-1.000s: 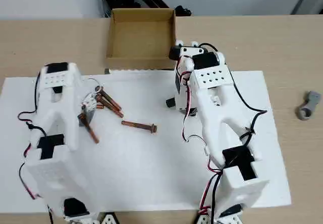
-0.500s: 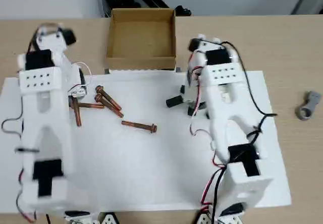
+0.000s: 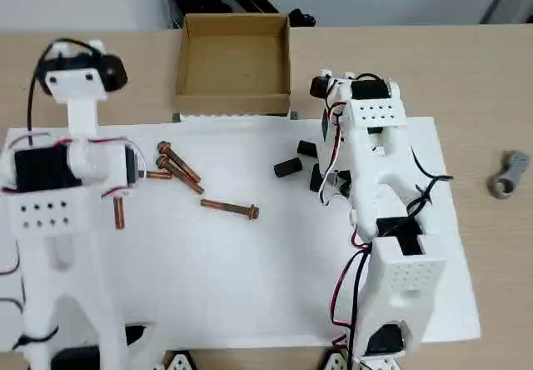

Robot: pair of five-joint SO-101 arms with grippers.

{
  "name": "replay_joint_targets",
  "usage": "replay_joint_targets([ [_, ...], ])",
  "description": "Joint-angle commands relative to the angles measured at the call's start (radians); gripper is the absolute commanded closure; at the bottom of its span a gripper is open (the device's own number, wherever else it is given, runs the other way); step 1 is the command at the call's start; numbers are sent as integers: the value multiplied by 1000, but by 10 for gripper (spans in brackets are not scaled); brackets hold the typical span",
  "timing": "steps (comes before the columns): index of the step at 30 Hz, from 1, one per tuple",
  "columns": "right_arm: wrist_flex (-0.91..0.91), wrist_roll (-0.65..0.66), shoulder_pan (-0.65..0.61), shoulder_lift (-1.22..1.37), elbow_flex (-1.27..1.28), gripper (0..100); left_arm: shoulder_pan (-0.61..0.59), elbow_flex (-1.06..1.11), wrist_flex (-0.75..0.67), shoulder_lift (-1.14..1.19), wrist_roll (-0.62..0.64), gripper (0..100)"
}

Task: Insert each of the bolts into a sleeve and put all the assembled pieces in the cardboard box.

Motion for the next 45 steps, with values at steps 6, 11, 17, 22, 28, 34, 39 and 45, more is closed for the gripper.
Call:
replay_joint_targets([
  [6,21,-15,7,-10,-43,894,3,25,3,-189,-11,995],
  [11,51,-146,30,-50,-18,897,2,30,5,-196,-6,995],
  [17,2,-330,50,-84,95,894,2,44,6,-196,-3,995],
  [22,-150,-365,73,-84,203,894,2,90,5,-196,-2,995],
  [28,-182,-365,81,-94,233,894,2,90,5,-196,-5,995],
  [34,-131,-422,81,-140,218,871,2,90,5,-196,-8,995],
  [39,-101,-463,74,-225,219,818,2,94,3,-196,-9,995],
  [45,-110,-543,76,-271,221,819,2,96,3,-196,-9,995],
])
